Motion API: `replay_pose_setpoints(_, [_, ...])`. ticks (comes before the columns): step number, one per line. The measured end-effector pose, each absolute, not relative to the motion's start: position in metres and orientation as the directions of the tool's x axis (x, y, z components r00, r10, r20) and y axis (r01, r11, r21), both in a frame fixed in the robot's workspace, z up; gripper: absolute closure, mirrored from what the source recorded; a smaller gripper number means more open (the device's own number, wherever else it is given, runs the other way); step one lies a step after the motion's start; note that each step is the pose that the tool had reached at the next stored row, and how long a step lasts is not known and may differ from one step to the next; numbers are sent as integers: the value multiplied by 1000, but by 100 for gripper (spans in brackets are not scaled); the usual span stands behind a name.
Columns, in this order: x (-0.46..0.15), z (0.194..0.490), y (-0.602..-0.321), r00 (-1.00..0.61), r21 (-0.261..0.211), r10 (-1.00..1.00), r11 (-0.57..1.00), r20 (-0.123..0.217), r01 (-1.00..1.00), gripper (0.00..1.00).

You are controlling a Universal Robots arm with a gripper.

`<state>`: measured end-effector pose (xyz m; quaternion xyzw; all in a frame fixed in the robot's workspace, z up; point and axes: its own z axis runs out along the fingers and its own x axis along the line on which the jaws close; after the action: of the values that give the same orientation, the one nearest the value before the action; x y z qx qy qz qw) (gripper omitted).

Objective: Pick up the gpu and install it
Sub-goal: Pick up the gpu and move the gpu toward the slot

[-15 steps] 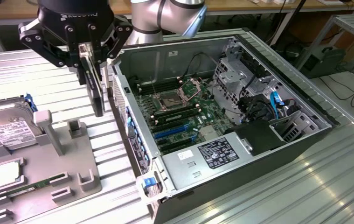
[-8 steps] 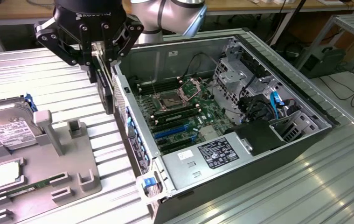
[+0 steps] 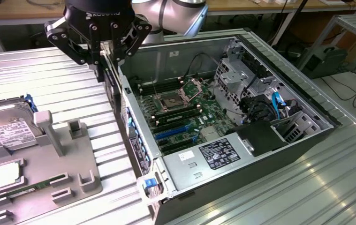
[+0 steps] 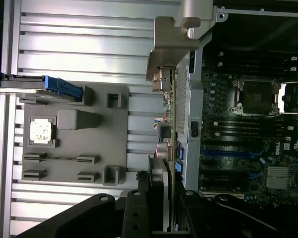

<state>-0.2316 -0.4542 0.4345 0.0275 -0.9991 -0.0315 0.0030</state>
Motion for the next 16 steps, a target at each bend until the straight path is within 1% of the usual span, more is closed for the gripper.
replay_pose_setpoints(16, [-216, 434, -455, -998, 63, -55, 996, 4, -55, 72])
